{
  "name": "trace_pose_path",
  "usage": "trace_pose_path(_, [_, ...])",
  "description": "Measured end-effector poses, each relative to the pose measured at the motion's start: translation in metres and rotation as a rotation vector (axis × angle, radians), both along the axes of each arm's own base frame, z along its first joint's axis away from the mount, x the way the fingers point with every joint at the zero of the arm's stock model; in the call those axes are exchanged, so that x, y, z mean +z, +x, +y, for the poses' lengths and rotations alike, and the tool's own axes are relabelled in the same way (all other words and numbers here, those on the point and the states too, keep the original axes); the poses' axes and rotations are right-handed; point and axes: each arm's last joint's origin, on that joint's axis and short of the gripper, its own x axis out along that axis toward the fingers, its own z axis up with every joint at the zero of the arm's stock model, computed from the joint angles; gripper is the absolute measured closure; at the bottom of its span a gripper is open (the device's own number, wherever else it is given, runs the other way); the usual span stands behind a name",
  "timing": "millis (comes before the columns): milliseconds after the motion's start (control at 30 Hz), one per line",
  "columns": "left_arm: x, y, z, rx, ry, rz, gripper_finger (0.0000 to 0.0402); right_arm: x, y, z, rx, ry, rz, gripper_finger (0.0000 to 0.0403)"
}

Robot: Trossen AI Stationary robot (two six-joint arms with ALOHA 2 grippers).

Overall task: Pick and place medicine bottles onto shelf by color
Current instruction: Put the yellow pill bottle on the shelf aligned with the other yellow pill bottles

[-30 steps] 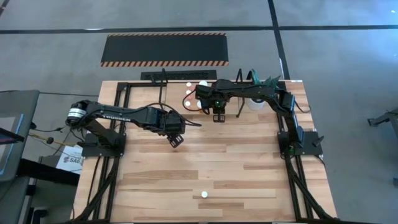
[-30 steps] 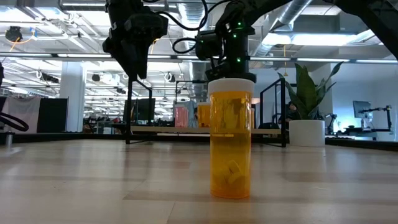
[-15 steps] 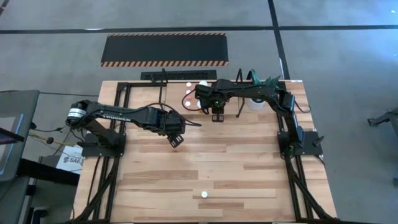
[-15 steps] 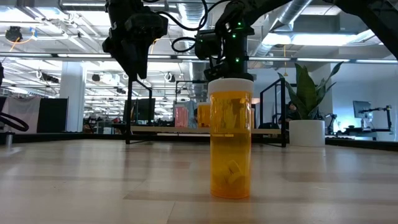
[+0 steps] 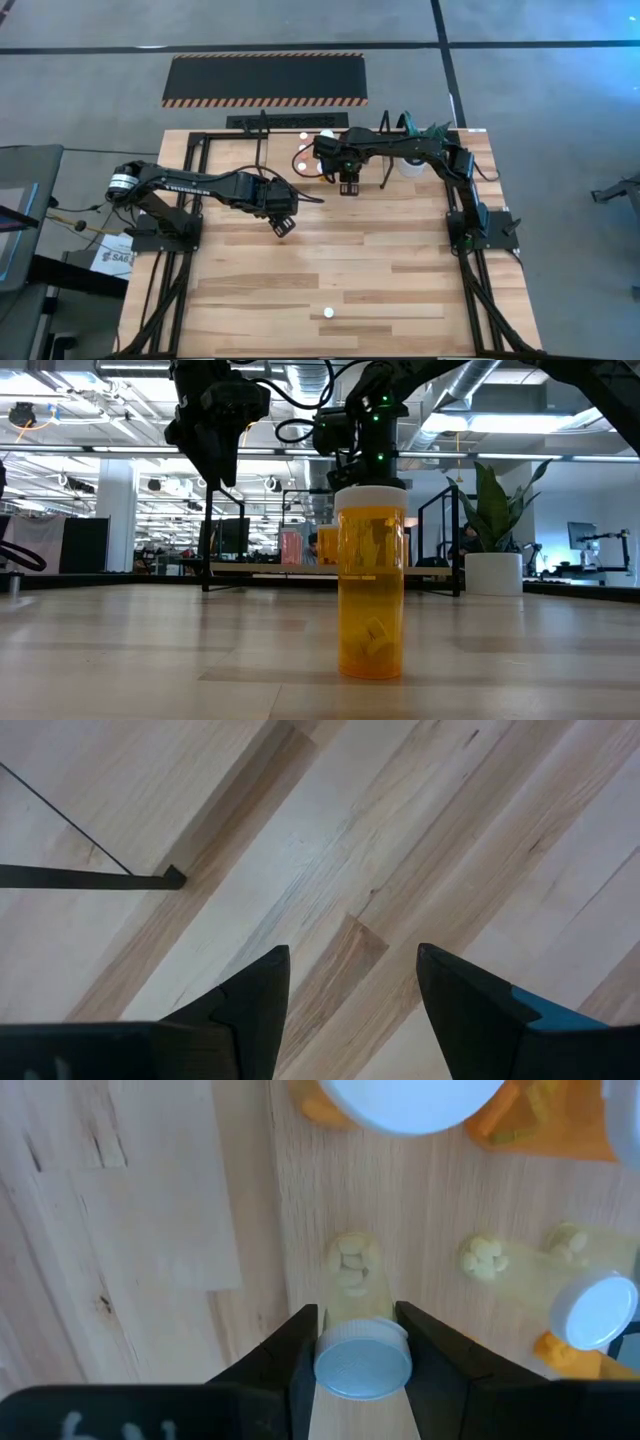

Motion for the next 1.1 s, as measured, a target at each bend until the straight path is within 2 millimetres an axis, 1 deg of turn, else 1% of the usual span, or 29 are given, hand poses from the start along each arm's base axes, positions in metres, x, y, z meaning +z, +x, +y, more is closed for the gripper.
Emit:
trace_pose_path(367, [0.0000,0.0000,0.0000,0.000,0.000,0.000,0.0196,-0.0001,0.0001,0.0009,0.004,0.029,-0.008,0.0243])
trace_pose_path(1100, [0.0000,0.0000,0.0000,0.000,0.001,0.000,0.0196,0.0005,0.0060,-0.0016,0.012,0.003,-0.066,0.0244])
